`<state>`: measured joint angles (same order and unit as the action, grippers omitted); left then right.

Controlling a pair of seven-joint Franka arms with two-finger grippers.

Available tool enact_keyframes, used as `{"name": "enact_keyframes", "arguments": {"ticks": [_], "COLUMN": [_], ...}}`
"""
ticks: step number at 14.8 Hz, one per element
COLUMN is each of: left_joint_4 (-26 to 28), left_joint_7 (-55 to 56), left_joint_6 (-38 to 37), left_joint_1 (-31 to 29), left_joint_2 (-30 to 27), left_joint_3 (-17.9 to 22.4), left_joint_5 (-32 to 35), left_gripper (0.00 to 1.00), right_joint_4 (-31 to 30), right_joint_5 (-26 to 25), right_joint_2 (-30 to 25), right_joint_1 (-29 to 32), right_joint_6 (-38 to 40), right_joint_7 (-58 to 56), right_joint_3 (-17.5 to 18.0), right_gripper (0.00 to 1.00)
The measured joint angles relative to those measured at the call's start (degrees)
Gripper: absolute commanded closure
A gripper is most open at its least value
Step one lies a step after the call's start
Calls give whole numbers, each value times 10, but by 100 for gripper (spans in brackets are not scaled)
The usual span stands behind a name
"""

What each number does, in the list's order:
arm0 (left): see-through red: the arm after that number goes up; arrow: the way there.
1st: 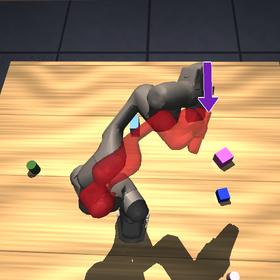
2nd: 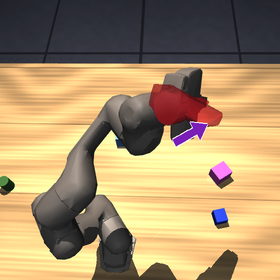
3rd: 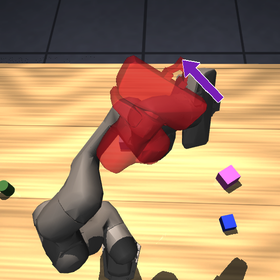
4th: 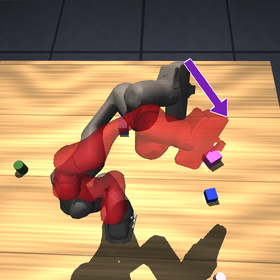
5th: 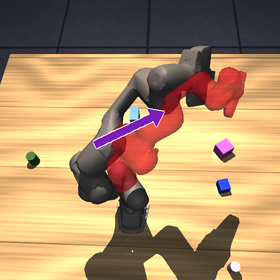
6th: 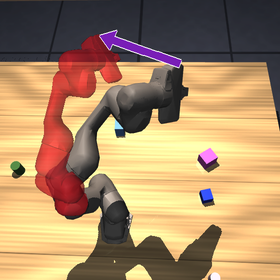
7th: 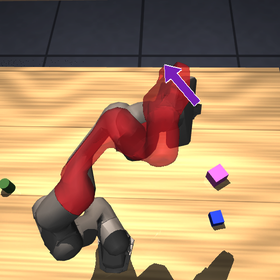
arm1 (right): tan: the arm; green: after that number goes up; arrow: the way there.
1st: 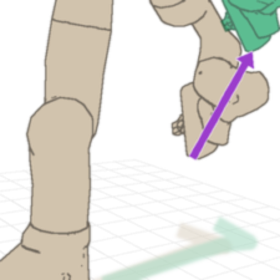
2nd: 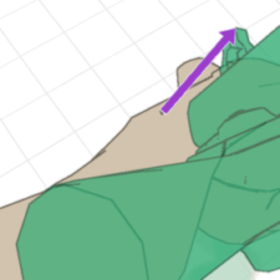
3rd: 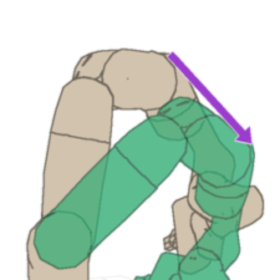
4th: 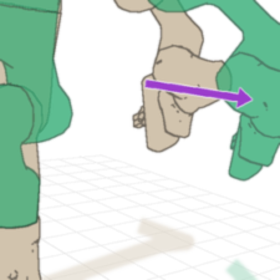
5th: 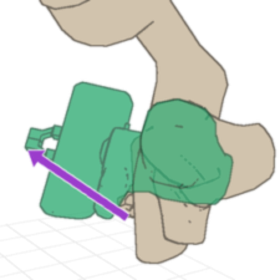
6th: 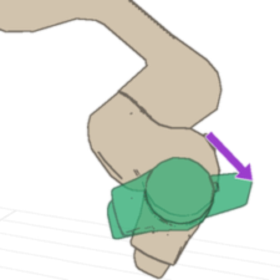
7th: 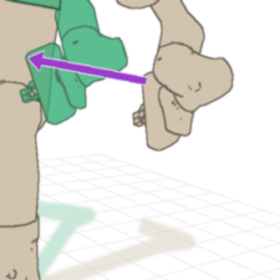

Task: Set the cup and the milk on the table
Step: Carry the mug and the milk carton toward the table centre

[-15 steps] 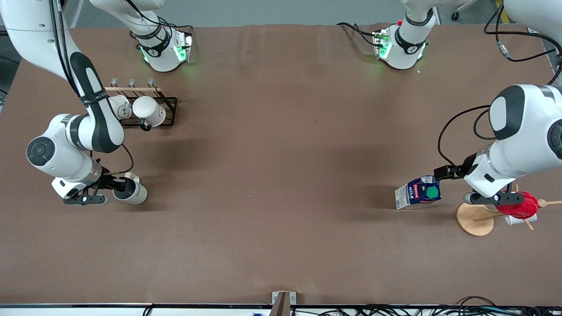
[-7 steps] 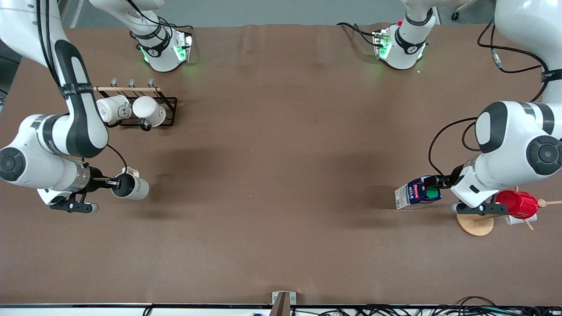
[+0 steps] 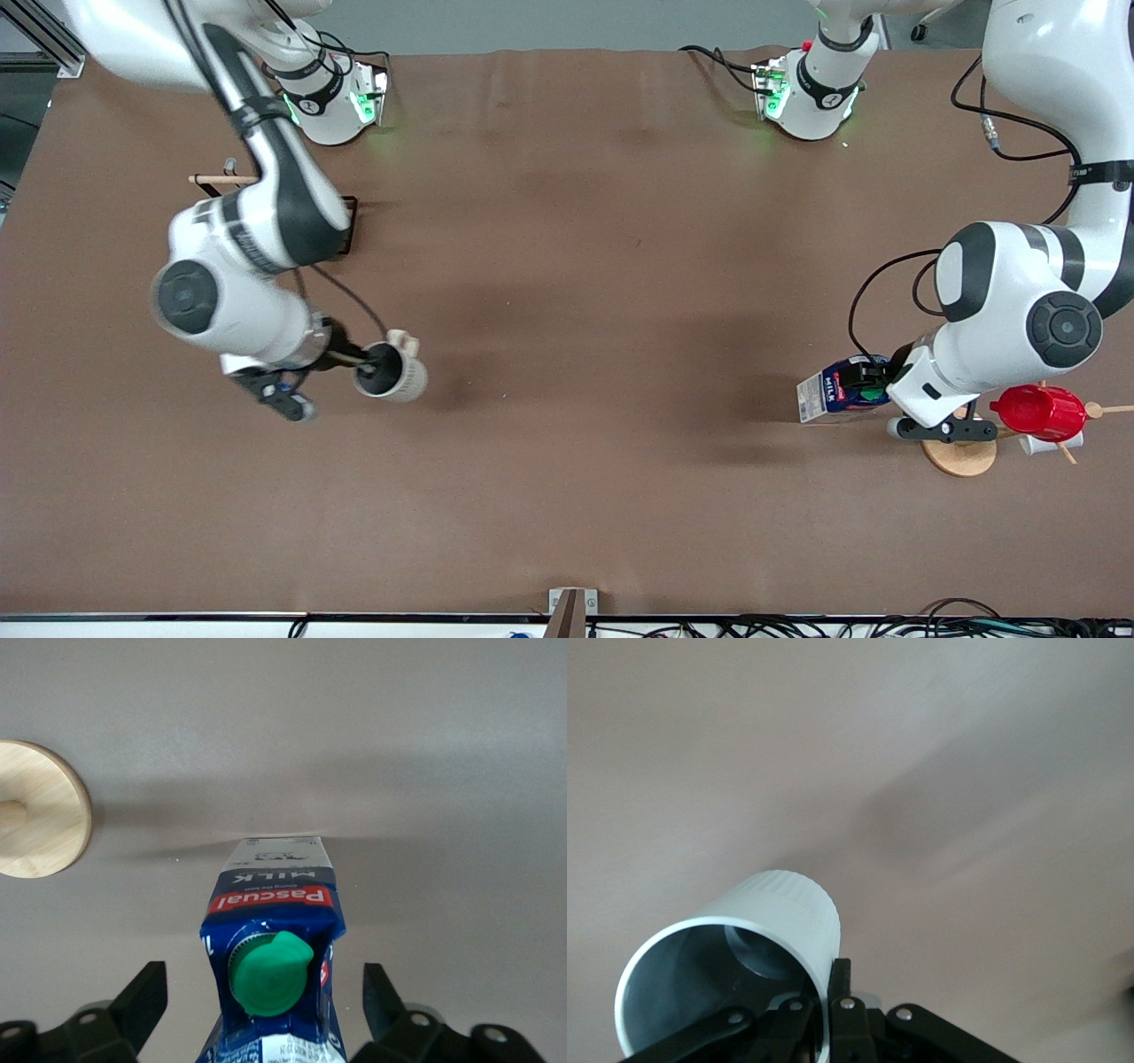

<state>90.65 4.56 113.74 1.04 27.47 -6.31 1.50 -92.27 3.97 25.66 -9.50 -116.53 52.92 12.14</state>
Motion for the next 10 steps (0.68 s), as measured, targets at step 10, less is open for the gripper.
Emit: {"name": "enact_keyframes", "arguments": {"ticks": [10], "left_joint_4": [3], "left_joint_7": [0], "left_joint_6": [0], "left_joint_1": [0], "left_joint_2": [8], "left_joint_3": [0], "left_joint_5": [0], "left_gripper": [50], "right_joint_4": [51], "right_joint_5": [-71], "right_joint_2": [111], "right_joint_1": [-178], "right_joint_6": [-75], "right_joint_7": [240], "right_joint_3": [2], "right_gripper": [100]}}
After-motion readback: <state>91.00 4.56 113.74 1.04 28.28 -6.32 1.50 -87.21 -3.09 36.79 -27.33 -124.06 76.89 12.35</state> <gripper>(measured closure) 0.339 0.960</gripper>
